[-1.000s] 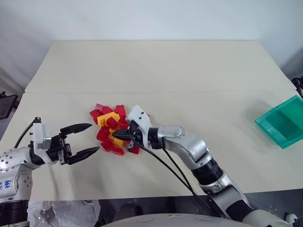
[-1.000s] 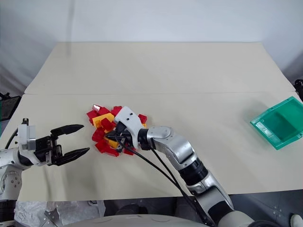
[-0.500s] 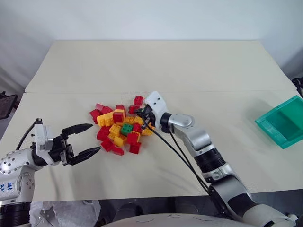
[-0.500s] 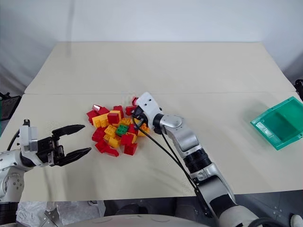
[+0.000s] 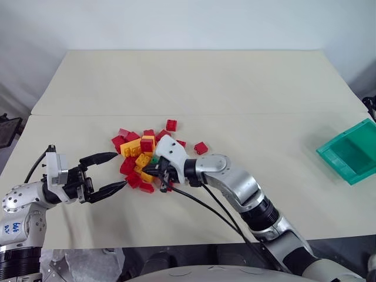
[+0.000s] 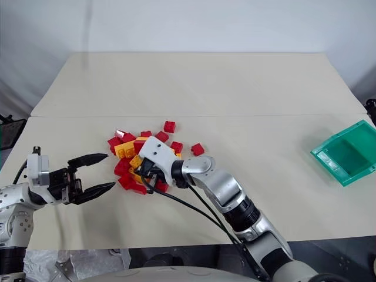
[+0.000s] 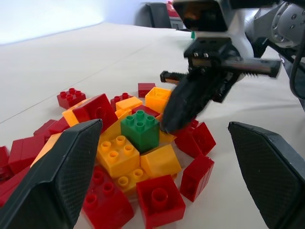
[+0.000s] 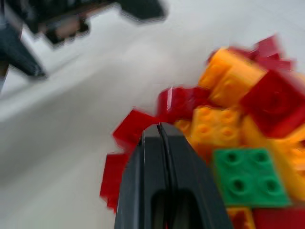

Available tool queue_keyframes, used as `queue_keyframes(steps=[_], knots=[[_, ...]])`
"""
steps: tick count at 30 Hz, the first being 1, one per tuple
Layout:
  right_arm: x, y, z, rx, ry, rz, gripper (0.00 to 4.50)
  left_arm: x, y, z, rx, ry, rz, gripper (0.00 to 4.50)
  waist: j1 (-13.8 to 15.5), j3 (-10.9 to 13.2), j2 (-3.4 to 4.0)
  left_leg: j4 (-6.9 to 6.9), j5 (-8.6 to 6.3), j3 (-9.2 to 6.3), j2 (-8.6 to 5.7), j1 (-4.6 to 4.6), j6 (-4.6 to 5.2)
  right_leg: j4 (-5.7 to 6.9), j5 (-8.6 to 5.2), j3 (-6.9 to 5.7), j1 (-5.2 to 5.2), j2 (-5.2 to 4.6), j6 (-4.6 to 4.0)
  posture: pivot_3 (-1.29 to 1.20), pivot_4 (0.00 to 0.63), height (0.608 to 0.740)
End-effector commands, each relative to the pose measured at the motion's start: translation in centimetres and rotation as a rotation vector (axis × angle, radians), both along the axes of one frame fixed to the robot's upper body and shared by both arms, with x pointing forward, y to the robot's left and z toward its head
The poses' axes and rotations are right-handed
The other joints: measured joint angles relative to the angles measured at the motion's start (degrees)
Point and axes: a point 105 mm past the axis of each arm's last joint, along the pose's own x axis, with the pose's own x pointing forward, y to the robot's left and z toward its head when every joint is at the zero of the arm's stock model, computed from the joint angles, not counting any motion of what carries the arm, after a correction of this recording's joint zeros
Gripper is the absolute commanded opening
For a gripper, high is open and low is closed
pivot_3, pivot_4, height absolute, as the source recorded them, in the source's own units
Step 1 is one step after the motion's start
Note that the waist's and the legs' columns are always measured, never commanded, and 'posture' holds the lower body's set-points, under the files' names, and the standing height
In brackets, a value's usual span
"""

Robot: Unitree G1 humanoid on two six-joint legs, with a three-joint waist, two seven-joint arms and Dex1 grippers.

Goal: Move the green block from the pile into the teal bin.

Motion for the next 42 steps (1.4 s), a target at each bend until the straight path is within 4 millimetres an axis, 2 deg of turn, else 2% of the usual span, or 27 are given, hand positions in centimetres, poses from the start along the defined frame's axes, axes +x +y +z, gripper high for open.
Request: queue_keyframes(steps=[1, 6, 10, 14, 18, 21, 24, 28, 31, 33, 36, 38, 39, 42], knots=[[0.6, -0.5, -1.1, -0.087, -0.030, -0.016, 0.02, -0.2, 0.0, 0.7, 0.013, -0.035, -0.003, 4.50, -0.03, 0.00, 0.01, 0.00, 0.00, 0.00, -0.01, -0.02, 0.00, 0.00, 0.00, 0.00, 0.00, -0.01, 0.00, 0.00, 0.150, 0.740], [1.9, -3.4, -1.5, -0.144, -0.056, -0.069, 0.02, -0.3, 0.4, 0.7, 0.017, -0.038, 0.016, 4.50, 0.09, -0.01, -0.01, 0.02, 0.00, 0.00, -0.03, 0.01, 0.00, 0.00, 0.00, 0.00, 0.03, -0.03, 0.00, 0.00, 0.150, 0.740], [4.2, -6.5, -0.8, -0.166, -0.098, -0.197, 0.02, -0.3, 0.4, 0.7, 0.014, -0.041, 0.026, 4.50, 0.11, -0.01, -0.02, 0.06, 0.01, 0.01, -0.02, 0.06, 0.00, 0.04, 0.00, 0.01, 0.08, -0.06, 0.00, 0.00, 0.150, 0.740], [5.4, -8.1, 0.1, -0.157, -0.145, -0.263, 0.02, -0.3, 0.3, 0.7, 0.012, -0.043, 0.028, 4.50, 0.08, -0.01, -0.01, 0.09, 0.01, 0.03, -0.01, 0.10, 0.00, 0.08, 0.00, 0.02, 0.10, -0.09, 0.00, 0.00, 0.150, 0.740], [4.3, -8.3, 2.9, -0.019, -0.191, -0.189, 0.02, -0.2, 0.3, 0.8, 0.011, -0.045, 0.028, 4.50, 0.05, 0.00, -0.01, 0.06, 0.01, 0.03, -0.02, -0.01, 0.00, 0.04, 0.00, 0.01, 0.01, -0.09, 0.00, 0.00, 0.150, 0.740], [3.6, -8.5, 4.2, 0.053, -0.208, -0.159, 0.02, -0.2, 0.3, 0.8, 0.012, -0.046, 0.027, 4.50, 0.03, 0.02, 0.03, 0.00, 0.01, 0.04, -0.02, -0.07, 0.00, 0.02, 0.00, -0.01, -0.08, -0.08, 0.00, 0.00, 0.150, 0.740], [1.4, -11.1, 5.3, 0.123, -0.111, -0.047, 0.58, 0.1, 0.4, 0.9, 0.011, -0.047, 0.026, 4.50, 0.24, 0.02, 0.02, -0.01, 0.00, 0.07, -0.02, -0.08, 0.01, -0.02, 0.00, -0.02, -0.07, -0.08, 0.00, 0.00, 0.150, 0.740], [0.1, -16.0, 5.9, 0.103, -0.084, 0.014, 1.90, 0.2, 0.5, 0.9, 0.011, -0.043, 0.021, 4.50, 1.48, 0.03, 0.00, 0.03, -0.04, 0.00, -0.06, -0.07, 0.10, -0.17, 0.03, -0.06, 0.07, -0.10, 0.05, 0.00, 0.150, 0.740], [-0.1, -19.3, 6.5, 0.080, -0.074, -0.014, 2.96, 0.3, 0.6, 1.0, 0.010, -0.042, 0.019, 4.50, 1.56, 0.04, -0.01, 0.04, -0.06, 0.04, -0.06, -0.06, 0.13, -0.21, 0.04, -0.05, 0.09, -0.11, 0.07, 0.00, 0.150, 0.740], [-0.1, -20.5, 6.6, 0.061, -0.081, -0.038, 3.61, 0.3, 0.6, 1.0, 0.011, -0.041, 0.018, 4.50, 1.51, 0.04, 0.00, 0.04, -0.06, 0.06, -0.03, -0.04, 0.12, -0.19, 0.04, -0.06, 0.09, -0.11, 0.07, 0.00, 0.150, 0.740], [-0.4, -24.9, 6.6, -0.015, -0.085, -0.133, 4.48, 0.4, 0.8, 1.1, 0.011, -0.042, 0.018, 4.50, 1.56, 0.05, 0.02, 0.01, -0.07, 0.12, 0.00, 0.00, 0.11, -0.18, 0.04, -0.05, 0.09, -0.10, 0.06, 0.00, 0.150, 0.740], [-0.7, -27.0, 6.5, -0.064, -0.089, -0.182, 4.48, 0.4, 0.9, 1.1, 0.012, -0.040, 0.018, 4.50, 1.95, 0.07, 0.01, 0.02, -0.07, 0.13, -0.05, -0.04, 0.12, -0.19, 0.04, -0.07, 0.09, -0.15, 0.07, 0.00, 0.150, 0.740], [-0.9, -27.2, 6.5, -0.079, -0.096, -0.187, 4.48, 0.4, 1.0, 1.0, 0.013, -0.039, 0.018, 4.50, 1.91, 0.07, 0.01, 0.03, -0.08, 0.16, -0.08, -0.03, 0.15, -0.20, 0.04, -0.06, 0.09, -0.19, 0.08, 0.00, 0.150, 0.740], [-0.9, -26.4, 6.5, -0.112, -0.125, -0.182, 4.48, 0.5, 1.0, 0.9, 0.018, -0.035, 0.015, 4.50, 1.58, 0.07, 0.01, 0.05, -0.09, 0.23, -0.04, 0.01, 0.17, -0.20, 0.06, -0.04, 0.12, -0.19, 0.11, 0.00, 0.150, 0.740]])
